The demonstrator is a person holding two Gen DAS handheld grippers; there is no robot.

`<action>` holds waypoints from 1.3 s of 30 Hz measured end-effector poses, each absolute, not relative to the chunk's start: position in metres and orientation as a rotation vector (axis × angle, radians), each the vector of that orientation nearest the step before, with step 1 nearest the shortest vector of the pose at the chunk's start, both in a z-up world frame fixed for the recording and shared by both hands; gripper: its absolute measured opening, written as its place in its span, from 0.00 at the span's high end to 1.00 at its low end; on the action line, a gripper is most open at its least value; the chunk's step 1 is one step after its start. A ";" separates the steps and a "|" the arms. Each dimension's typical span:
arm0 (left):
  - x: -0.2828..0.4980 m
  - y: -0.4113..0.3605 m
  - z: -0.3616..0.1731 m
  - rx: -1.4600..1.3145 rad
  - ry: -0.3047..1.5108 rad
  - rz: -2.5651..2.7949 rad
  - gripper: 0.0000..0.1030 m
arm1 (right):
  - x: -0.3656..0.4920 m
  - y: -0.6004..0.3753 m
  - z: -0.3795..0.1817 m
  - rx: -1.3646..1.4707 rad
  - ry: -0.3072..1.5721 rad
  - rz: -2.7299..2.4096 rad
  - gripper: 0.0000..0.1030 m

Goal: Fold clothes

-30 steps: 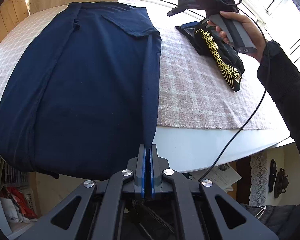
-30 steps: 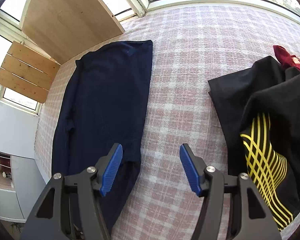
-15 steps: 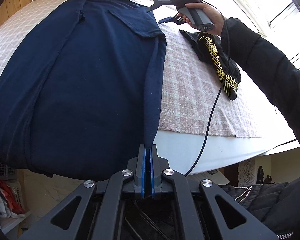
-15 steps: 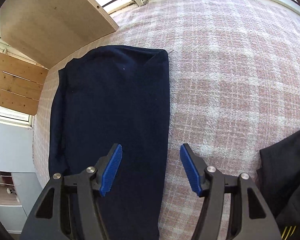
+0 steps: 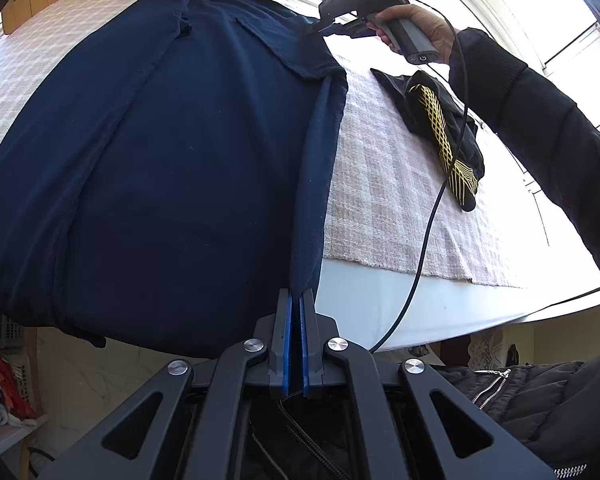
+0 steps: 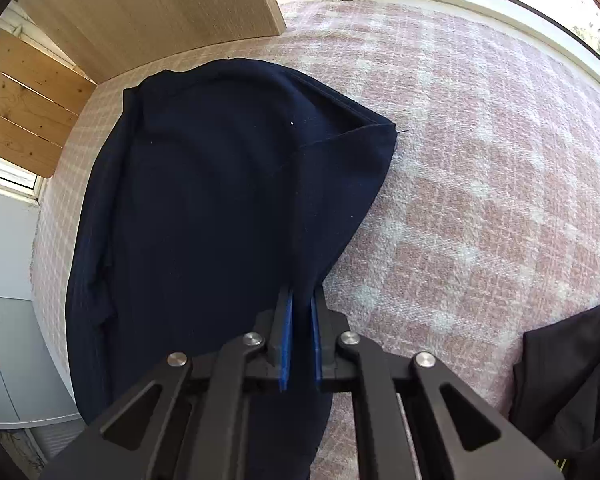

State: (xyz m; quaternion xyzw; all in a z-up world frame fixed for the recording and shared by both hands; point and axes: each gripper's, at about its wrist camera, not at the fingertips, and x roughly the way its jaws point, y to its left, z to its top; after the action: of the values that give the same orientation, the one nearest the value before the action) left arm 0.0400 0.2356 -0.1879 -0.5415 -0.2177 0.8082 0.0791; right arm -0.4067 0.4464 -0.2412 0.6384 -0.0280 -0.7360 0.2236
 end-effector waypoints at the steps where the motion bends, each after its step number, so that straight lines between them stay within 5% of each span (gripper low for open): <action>1: 0.042 0.233 -0.188 -1.613 -0.658 2.421 0.97 | -0.406 0.447 -0.238 1.762 -0.093 -2.033 0.92; 7: 0.055 0.212 -0.193 -1.585 -0.736 2.433 0.97 | -0.405 0.440 -0.215 1.755 -0.185 -2.036 0.92; 30: 0.082 0.118 -0.229 -1.650 -1.003 2.516 0.96 | -0.397 0.237 -0.229 1.726 0.263 -1.997 0.92; 34: 0.088 0.108 -0.233 -1.649 -1.048 2.511 0.85 | -0.393 0.226 -0.230 1.726 0.371 -1.980 0.84; 39: 0.111 0.099 -0.229 -1.642 -1.038 2.545 0.83 | -0.386 0.235 -0.200 1.686 0.332 -1.991 0.73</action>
State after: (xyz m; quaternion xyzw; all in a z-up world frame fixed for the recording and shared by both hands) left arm 0.1105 0.0990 -0.2288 -0.5126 -0.3240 0.7946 -0.0300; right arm -0.3865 0.2345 -0.1995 0.6203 0.1222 -0.7323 0.2531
